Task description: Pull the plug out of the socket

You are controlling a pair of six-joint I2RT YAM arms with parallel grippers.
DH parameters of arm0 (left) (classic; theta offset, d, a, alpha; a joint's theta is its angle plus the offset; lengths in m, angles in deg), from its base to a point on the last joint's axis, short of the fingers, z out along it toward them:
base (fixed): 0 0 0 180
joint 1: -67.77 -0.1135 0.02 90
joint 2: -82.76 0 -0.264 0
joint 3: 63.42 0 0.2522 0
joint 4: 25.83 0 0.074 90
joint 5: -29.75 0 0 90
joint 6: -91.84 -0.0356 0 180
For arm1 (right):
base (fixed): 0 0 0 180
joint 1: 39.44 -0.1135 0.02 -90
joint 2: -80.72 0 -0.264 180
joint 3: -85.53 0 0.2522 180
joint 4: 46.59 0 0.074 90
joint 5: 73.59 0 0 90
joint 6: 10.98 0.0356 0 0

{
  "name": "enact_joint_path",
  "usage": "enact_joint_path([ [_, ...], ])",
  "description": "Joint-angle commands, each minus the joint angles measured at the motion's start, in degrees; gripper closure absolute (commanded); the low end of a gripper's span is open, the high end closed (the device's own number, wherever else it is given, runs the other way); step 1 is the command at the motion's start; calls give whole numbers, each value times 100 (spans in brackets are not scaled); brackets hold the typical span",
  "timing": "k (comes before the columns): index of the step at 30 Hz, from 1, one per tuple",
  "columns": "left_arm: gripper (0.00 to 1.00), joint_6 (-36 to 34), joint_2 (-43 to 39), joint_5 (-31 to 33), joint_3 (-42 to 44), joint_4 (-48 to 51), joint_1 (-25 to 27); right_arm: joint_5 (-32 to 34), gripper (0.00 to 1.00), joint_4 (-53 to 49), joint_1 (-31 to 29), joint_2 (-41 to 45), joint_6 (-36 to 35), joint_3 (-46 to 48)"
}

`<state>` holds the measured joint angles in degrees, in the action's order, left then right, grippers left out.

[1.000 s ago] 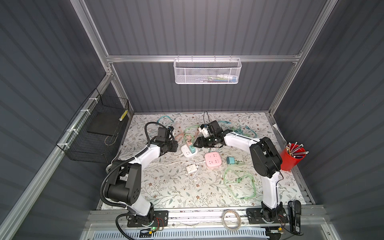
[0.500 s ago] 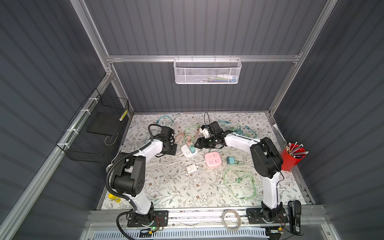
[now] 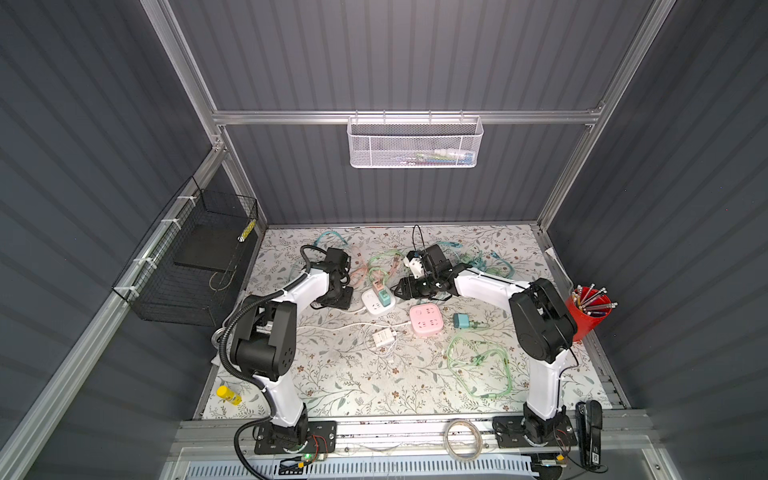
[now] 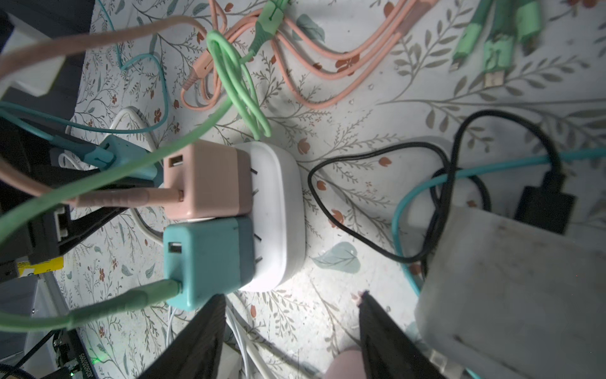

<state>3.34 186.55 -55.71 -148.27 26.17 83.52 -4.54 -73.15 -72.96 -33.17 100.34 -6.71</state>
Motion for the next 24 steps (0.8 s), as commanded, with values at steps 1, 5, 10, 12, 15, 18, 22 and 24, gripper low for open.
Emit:
enact_joint_path([
  [1, 67, -196, 234, 106, -333, 574, -37, 109, 34, 25, 12, 189, -135, 104],
  [5, 66, -319, 340, 229, -513, 769, -35, 109, 34, 22, 6, 201, -138, 135],
  [10, 63, -399, 554, 258, -770, 1019, -37, 98, 35, 88, 2, 226, -180, 173],
  [12, 61, -388, 643, 234, -851, 1071, -37, 91, 35, 146, 3, 259, -205, 225],
  [15, 57, -386, 700, 151, -905, 1062, -37, 109, 35, 215, 0, 322, -240, 313],
  [18, 51, -373, 768, 109, -941, 1078, -37, 109, 34, 268, -2, 383, -260, 385],
  [22, 44, -354, 862, 68, -1192, 1107, -38, 109, 34, 259, -7, 402, -260, 395],
  [24, 42, -336, 882, 40, -1221, 1099, -37, 109, 34, 260, -6, 402, -260, 388],
])
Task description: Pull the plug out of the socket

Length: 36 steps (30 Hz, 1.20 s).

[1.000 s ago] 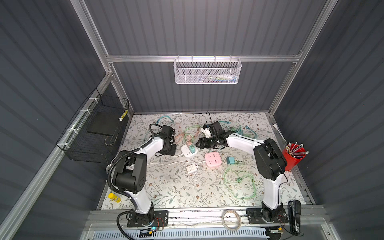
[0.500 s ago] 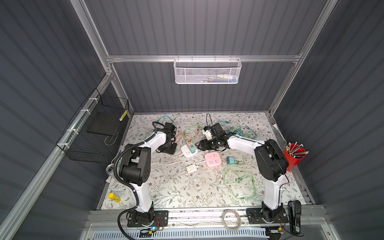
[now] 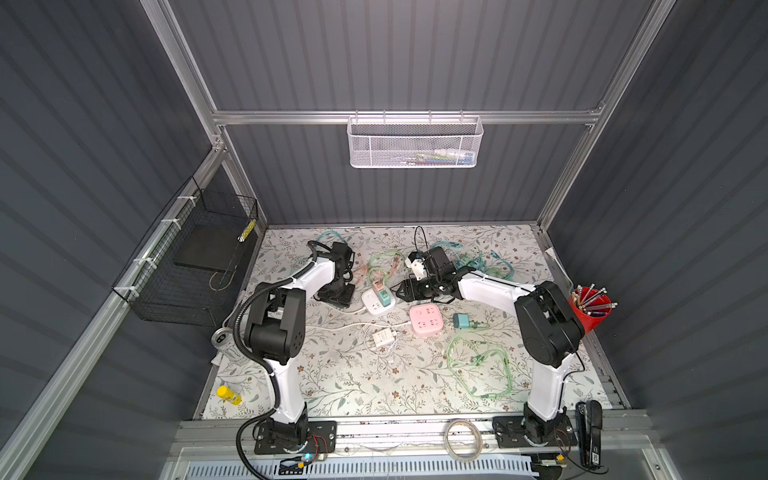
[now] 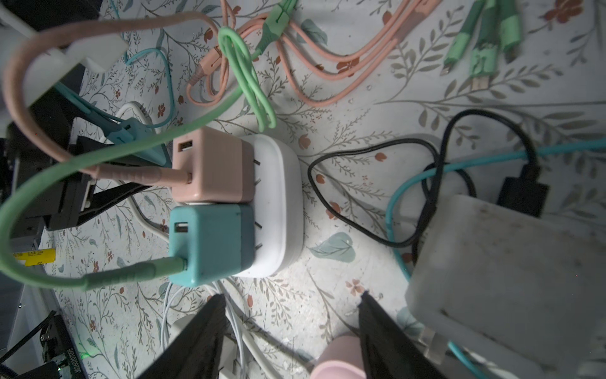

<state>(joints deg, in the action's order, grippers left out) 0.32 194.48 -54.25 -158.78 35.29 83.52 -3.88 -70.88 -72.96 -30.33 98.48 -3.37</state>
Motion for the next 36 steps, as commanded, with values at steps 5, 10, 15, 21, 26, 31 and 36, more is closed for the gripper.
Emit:
enact_joint_path([
  [5, 36, 63, 44, -116, -150, 82, -37, 42, 34, 19, -8, 127, -74, 51],
  [10, 34, 92, 23, -271, -106, 20, -37, 43, 34, 24, -5, 136, -66, 69],
  [15, 34, 142, -42, -441, 4, -154, -25, 43, 34, 21, -5, 127, -39, 87],
  [21, 30, 255, -185, -497, 353, -390, -28, 43, 34, 15, -5, 153, -48, 104],
  [26, 23, 371, -372, -469, 530, -582, -28, 43, 34, 15, -10, 153, -39, 112],
  [31, 23, 513, -552, -409, 641, -748, -30, 43, 34, 44, -6, 206, -30, 148],
  [36, 23, 578, -793, -314, 702, -884, -28, 306, 34, 105, -11, 321, -40, 227],
])
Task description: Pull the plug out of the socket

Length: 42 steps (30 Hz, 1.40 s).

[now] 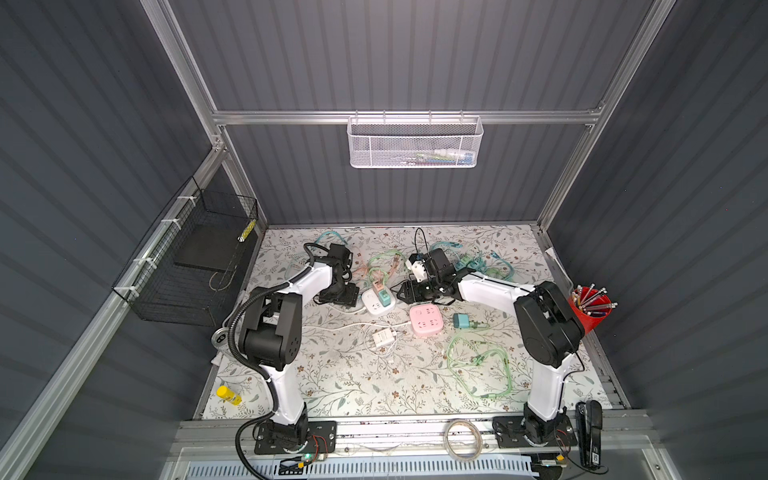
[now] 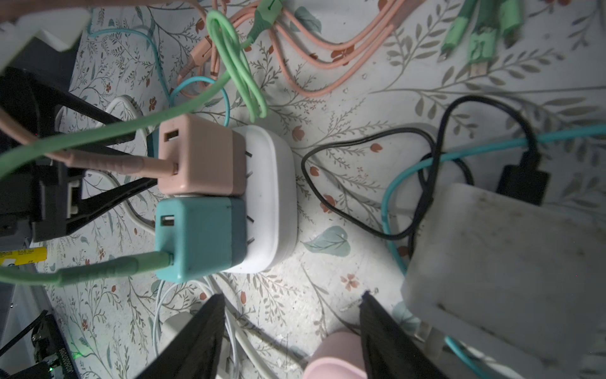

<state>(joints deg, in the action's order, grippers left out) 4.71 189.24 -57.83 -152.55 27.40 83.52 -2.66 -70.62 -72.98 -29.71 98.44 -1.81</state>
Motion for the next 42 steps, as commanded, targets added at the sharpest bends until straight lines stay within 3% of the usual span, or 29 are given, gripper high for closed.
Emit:
enact_joint_path([
  [1, 22, 143, -324, 48, 97, -126, -28, 193, 34, 103, -12, 290, -42, 110],
  [8, 19, 246, -707, 47, 348, -422, -28, 281, 33, 308, -57, 459, -68, 298],
  [16, 1, 323, -1105, 65, 734, -758, -6, 594, 33, 523, -264, 633, -245, 482],
  [29, 0, 345, -1200, 289, 893, -1027, 281, 1208, 29, 885, -874, 758, -665, 639],
  [42, 0, 389, -1234, 532, 972, -1063, 385, 1789, 33, 497, -1277, -13, -769, -95],
])
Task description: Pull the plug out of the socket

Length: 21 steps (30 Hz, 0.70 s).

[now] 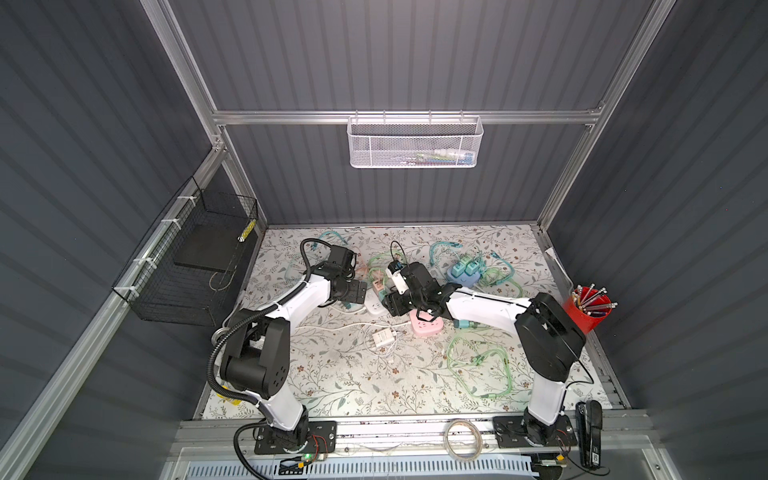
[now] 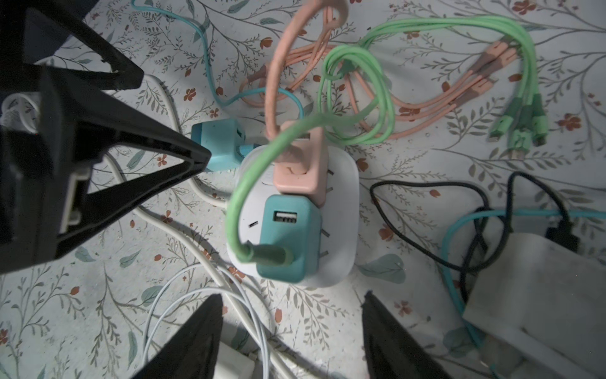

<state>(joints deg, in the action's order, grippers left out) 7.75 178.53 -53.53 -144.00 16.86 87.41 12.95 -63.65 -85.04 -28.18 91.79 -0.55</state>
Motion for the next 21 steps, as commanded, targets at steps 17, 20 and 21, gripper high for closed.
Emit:
enact_joint_path([
  [17, 0, 50, -102, 136, 117, 34, -5, 799, 49, -918, -177, -911, -162, -1074],
  [20, 0, 58, -86, 119, 99, 52, -4, 879, 52, -1069, -177, -981, -112, -1162],
  [21, 0, 67, -93, 112, 85, 54, -4, 891, 54, -1127, -177, -1004, -100, -1200],
])
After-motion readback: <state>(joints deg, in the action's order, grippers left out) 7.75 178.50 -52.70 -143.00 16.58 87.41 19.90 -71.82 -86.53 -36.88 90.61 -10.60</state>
